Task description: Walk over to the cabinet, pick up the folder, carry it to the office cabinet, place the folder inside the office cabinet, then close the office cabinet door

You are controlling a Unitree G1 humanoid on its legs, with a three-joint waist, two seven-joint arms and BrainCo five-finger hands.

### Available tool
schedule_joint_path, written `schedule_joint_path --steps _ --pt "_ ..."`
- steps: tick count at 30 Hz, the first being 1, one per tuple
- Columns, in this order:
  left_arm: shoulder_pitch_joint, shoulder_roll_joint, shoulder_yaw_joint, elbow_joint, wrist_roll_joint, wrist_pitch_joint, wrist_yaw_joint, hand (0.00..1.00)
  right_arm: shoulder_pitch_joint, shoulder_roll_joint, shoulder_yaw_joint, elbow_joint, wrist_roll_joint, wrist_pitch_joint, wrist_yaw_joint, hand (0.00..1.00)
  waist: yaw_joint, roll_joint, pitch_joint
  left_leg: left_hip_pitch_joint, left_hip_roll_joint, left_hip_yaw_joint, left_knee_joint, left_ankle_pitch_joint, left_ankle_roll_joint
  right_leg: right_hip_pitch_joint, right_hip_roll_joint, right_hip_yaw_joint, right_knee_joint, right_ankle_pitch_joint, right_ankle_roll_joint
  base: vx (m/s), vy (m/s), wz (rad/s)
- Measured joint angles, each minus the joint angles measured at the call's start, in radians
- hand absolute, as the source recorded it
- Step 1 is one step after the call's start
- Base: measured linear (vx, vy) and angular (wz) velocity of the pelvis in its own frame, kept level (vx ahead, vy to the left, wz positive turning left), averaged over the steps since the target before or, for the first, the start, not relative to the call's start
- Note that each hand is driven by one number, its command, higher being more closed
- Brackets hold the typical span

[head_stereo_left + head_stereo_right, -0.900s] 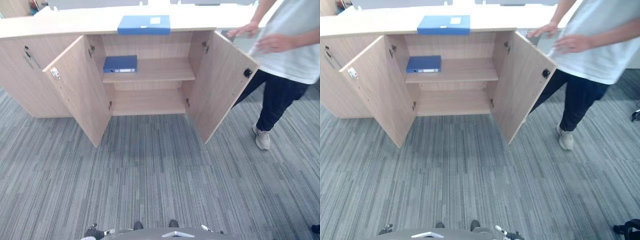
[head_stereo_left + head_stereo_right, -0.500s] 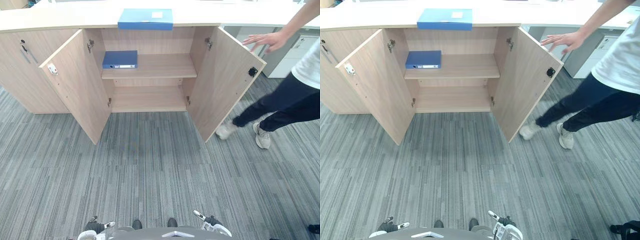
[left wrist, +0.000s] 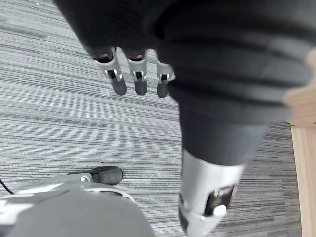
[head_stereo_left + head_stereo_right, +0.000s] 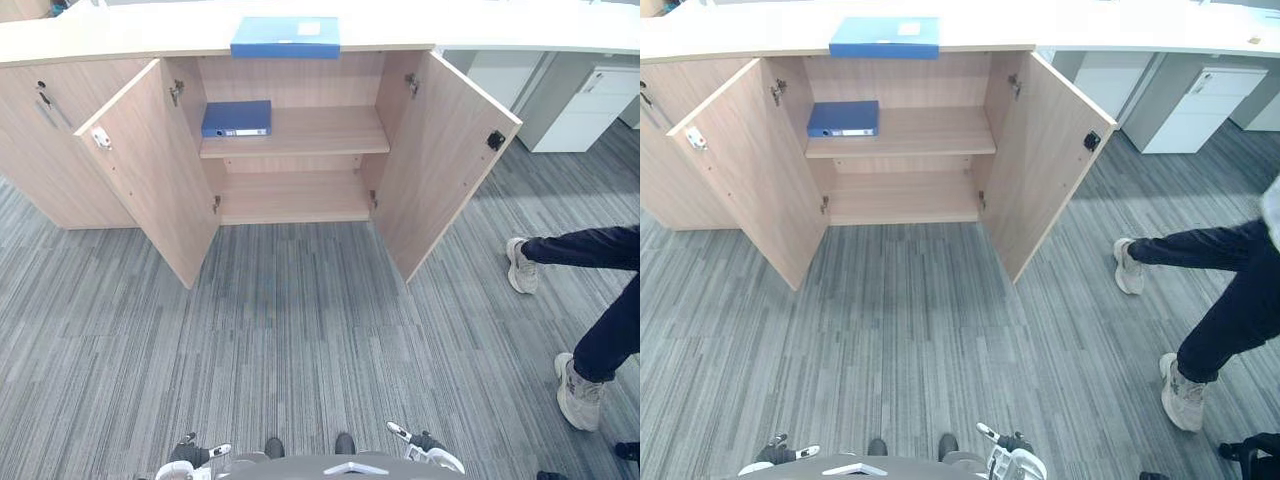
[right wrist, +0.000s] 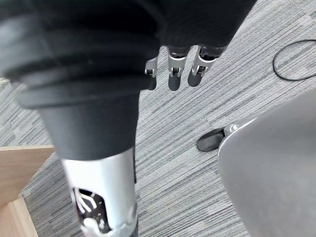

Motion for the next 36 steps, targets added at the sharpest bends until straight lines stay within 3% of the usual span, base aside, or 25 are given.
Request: schedule_joint_path --steps 2,4,7,8,10,12,14,16,17,19,20,21,23,25,26,28,29,31,32,33,34,35,36 --pt "-0.003 0.004 -0.003 -0.001 0.000 0.000 0.000 0.00 -0.006 0.001 0.003 0.001 -0.001 0.001 0.000 0.00 0.006 -0.002 0.003 -0.025 0.002 0.019 0.007 -0.010 0.003 -0.037 0.001 0.019 0.017 -0.007 0.005 0.06 -0.003 -0.25" --pt "-0.018 0.011 -0.009 -0.002 0.002 0.000 0.001 0.00 -0.021 0.003 0.009 -0.001 -0.001 0.001 0.000 0.00 0.005 -0.007 0.026 -0.064 0.006 0.035 0.078 -0.059 0.008 -0.093 -0.003 0.031 0.111 -0.056 0.012 0.09 0.024 -0.21" --pt "-0.035 0.025 -0.011 -0.005 0.012 0.000 0.001 0.00 -0.027 0.009 0.008 -0.018 -0.001 0.000 0.000 0.00 0.007 -0.026 0.059 -0.088 0.009 0.050 0.196 -0.148 0.020 -0.170 -0.023 0.041 0.327 -0.159 0.037 0.12 0.033 -0.16" --pt "-0.041 0.025 -0.018 -0.005 0.018 0.001 0.002 0.00 -0.027 0.009 0.008 -0.036 0.000 0.000 0.000 0.00 0.008 -0.020 0.071 -0.089 0.011 0.053 0.221 -0.169 0.026 -0.207 -0.031 0.021 0.430 -0.175 0.049 0.11 0.041 -0.15" --pt "-0.046 0.022 -0.025 -0.006 0.018 0.000 0.006 0.00 -0.033 0.011 0.009 -0.049 0.001 -0.003 0.001 0.00 0.004 -0.014 0.076 -0.058 0.012 0.057 0.219 -0.181 0.030 -0.282 -0.045 -0.011 0.608 -0.175 0.048 0.18 0.076 -0.06" --pt "-0.061 0.024 -0.024 -0.006 0.018 0.001 0.010 0.00 -0.046 0.016 0.009 -0.056 0.001 -0.007 0.000 0.00 0.001 -0.006 0.094 -0.020 0.012 0.051 0.212 -0.197 0.040 -0.341 -0.065 -0.065 0.734 -0.231 0.030 0.26 0.053 0.02" --pt "-0.066 0.023 -0.021 -0.006 0.018 0.001 0.018 0.00 -0.050 0.015 0.020 -0.058 0.001 -0.010 0.000 0.00 -0.003 -0.006 0.097 0.016 0.026 0.042 0.194 -0.212 0.030 -0.366 -0.064 -0.116 0.724 -0.283 0.019 0.27 -0.013 0.09" --pt "-0.074 0.017 -0.016 -0.005 0.017 0.001 0.020 0.00 -0.059 0.010 0.034 -0.069 0.002 -0.010 0.000 0.00 -0.011 0.005 0.104 0.058 0.061 0.037 0.153 -0.224 0.008 -0.415 -0.033 -0.171 0.604 -0.274 -0.002 0.37 -0.086 0.08" --pt "-0.077 0.016 -0.017 -0.005 0.018 0.001 0.019 0.00 -0.060 0.007 0.035 -0.075 0.002 -0.011 0.000 0.00 -0.014 0.009 0.106 0.065 0.071 0.035 0.147 -0.228 -0.001 -0.425 -0.022 -0.174 0.561 -0.255 -0.009 0.37 -0.114 0.20" --pt "-0.081 0.014 -0.015 -0.004 0.018 0.000 0.019 0.00 -0.046 -0.002 0.031 -0.074 0.002 -0.011 -0.001 0.00 -0.033 0.001 0.102 0.107 0.076 0.000 0.132 -0.254 -0.052 -0.415 -0.015 -0.164 0.400 -0.101 -0.040 0.45 -0.174 0.54" --pt "-0.084 0.008 -0.010 -0.004 0.018 -0.002 0.019 0.00 -0.042 -0.004 0.026 -0.073 0.004 -0.011 0.000 0.00 -0.034 0.004 0.104 0.124 0.082 -0.010 0.134 -0.261 -0.065 -0.406 -0.017 -0.165 0.412 -0.051 -0.064 0.48 -0.211 0.43" --pt "-0.089 -0.016 0.006 -0.004 0.017 -0.003 0.018 0.00 -0.050 -0.019 0.025 -0.076 0.000 -0.011 -0.001 0.00 -0.028 0.033 0.101 0.117 0.117 -0.007 0.169 -0.260 -0.092 -0.397 0.003 -0.179 0.427 -0.074 -0.079 0.47 -0.234 0.19" --pt "-0.094 -0.049 0.039 -0.022 0.015 -0.007 0.017 0.00 -0.049 -0.019 0.018 -0.078 0.002 -0.011 -0.001 0.00 -0.025 0.045 0.106 0.049 0.136 -0.004 0.333 -0.238 -0.129 -0.361 0.007 -0.189 0.407 -0.107 -0.095 0.46 -0.247 0.19" --pt "-0.101 -0.090 0.112 -0.049 0.014 -0.009 0.015 0.00 -0.034 -0.012 0.024 -0.101 0.002 -0.009 -0.001 0.00 -0.023 0.058 0.118 -0.097 0.228 0.022 0.788 -0.227 -0.119 -0.214 0.034 -0.197 0.333 -0.128 -0.113 0.50 -0.232 0.17" --pt "-0.100 -0.099 0.123 -0.061 0.011 -0.010 0.015 0.00 -0.019 0.000 0.034 -0.118 0.002 -0.010 -0.001 0.00 -0.013 0.055 0.119 -0.128 0.265 0.041 0.906 -0.230 -0.115 -0.162 0.045 -0.195 0.315 -0.135 -0.123 0.41 -0.173 -0.09" --pt "-0.101 -0.104 0.133 -0.100 0.005 -0.014 0.015 0.00 -0.012 0.011 0.037 -0.131 0.001 -0.010 -0.001 0.00 0.007 0.033 0.122 -0.205 0.306 0.082 1.030 -0.249 -0.096 -0.088 0.048 -0.178 0.291 -0.168 -0.125 0.33 -0.114 -0.20" --pt "-0.107 -0.105 0.133 -0.102 -0.002 -0.016 0.016 0.00 -0.013 0.015 0.036 -0.149 0.002 -0.009 -0.002 0.00 0.014 0.035 0.117 -0.269 0.323 0.102 1.043 -0.256 -0.087 -0.061 0.051 -0.166 0.272 -0.187 -0.117 0.28 -0.065 -0.24" --pt "-0.108 -0.110 0.137 -0.104 -0.006 -0.021 0.016 0.00 -0.011 0.020 0.032 -0.154 0.002 -0.010 -0.003 0.00 0.017 0.045 0.112 -0.352 0.328 0.135 0.983 -0.265 -0.075 -0.029 0.052 -0.150 0.248 -0.198 -0.108 0.30 0.046 -0.30" --pt "-0.117 -0.114 0.144 -0.112 -0.006 -0.024 0.018 0.00 -0.011 0.023 0.025 -0.154 0.003 -0.008 -0.004 0.00 0.034 0.041 0.113 -0.382 0.307 0.170 0.852 -0.266 -0.075 0.006 0.037 -0.135 0.222 -0.198 -0.100 0.30 0.084 -0.32" --pt "-0.120 -0.114 0.143 -0.114 -0.006 -0.024 0.018 0.00 -0.011 0.024 0.024 -0.154 0.003 -0.008 -0.005 0.00 0.037 0.039 0.114 -0.385 0.299 0.173 0.820 -0.266 -0.075 0.014 0.032 -0.134 0.218 -0.199 -0.097 0.33 0.111 -0.30" --pt "-0.120 -0.113 0.141 -0.119 -0.006 -0.024 0.019 0.00 -0.008 0.031 0.012 -0.153 0.003 -0.009 -0.010 0.00 0.041 0.030 0.114 -0.393 0.260 0.176 0.672 -0.251 -0.084 0.040 0.013 -0.128 0.194 -0.203 -0.078 0.33 0.165 -0.16" --pt "-0.119 -0.112 0.133 -0.118 -0.005 -0.024 0.019 0.00 0.000 0.034 0.003 -0.150 0.003 -0.009 -0.022 0.00 0.040 0.027 0.104 -0.394 0.217 0.163 0.500 -0.190 -0.078 0.056 -0.003 -0.125 0.171 -0.212 -0.053 0.33 0.165 -0.17" --pt "-0.118 -0.112 0.126 -0.113 -0.004 -0.024 0.020 0.00 0.003 0.034 -0.003 -0.148 0.003 -0.009 -0.025 0.00 0.040 0.033 0.099 -0.396 0.200 0.148 0.429 -0.141 -0.066 0.064 -0.003 -0.119 0.160 -0.217 -0.040 0.43 0.280 -0.26"
